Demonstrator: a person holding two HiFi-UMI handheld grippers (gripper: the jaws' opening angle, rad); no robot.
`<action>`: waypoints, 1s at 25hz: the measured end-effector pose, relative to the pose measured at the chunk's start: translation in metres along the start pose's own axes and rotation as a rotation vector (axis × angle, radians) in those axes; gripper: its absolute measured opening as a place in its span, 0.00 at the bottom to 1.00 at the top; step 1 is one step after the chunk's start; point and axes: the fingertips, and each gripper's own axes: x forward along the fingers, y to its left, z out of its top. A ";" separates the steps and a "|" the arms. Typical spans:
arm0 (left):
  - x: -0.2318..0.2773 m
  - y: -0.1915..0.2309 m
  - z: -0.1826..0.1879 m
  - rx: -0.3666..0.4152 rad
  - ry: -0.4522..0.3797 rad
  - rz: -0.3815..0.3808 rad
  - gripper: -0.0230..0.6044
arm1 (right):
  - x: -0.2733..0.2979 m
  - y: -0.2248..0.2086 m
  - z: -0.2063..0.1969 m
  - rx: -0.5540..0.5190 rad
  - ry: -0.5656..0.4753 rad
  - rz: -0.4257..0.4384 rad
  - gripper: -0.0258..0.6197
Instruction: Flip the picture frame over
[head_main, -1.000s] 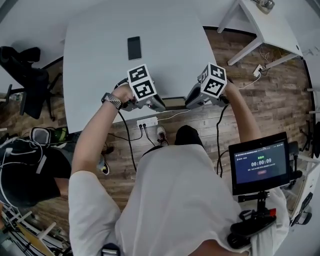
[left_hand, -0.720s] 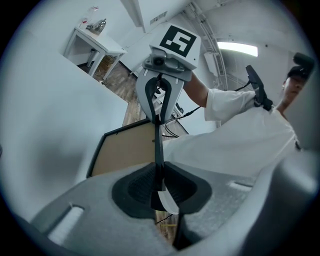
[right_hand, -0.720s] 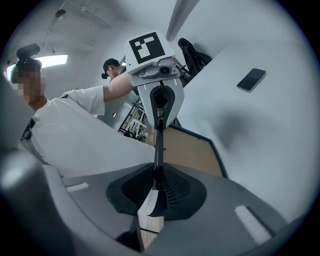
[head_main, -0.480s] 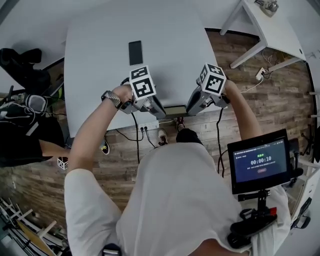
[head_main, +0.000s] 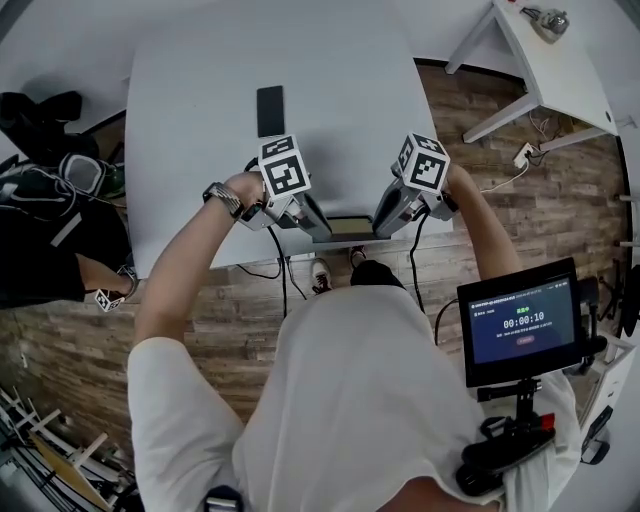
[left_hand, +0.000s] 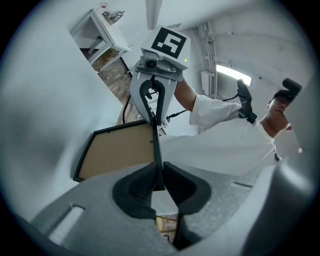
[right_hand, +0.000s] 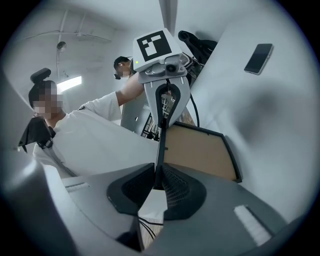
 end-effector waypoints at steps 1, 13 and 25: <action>0.000 0.000 0.000 -0.002 -0.004 0.000 0.12 | 0.000 0.000 0.000 0.001 0.001 0.001 0.12; 0.004 -0.006 -0.001 -0.026 -0.018 -0.052 0.12 | 0.003 0.006 -0.001 0.028 -0.005 0.075 0.11; 0.011 -0.016 -0.004 -0.074 -0.048 -0.156 0.11 | 0.008 0.018 -0.003 0.055 0.028 0.182 0.12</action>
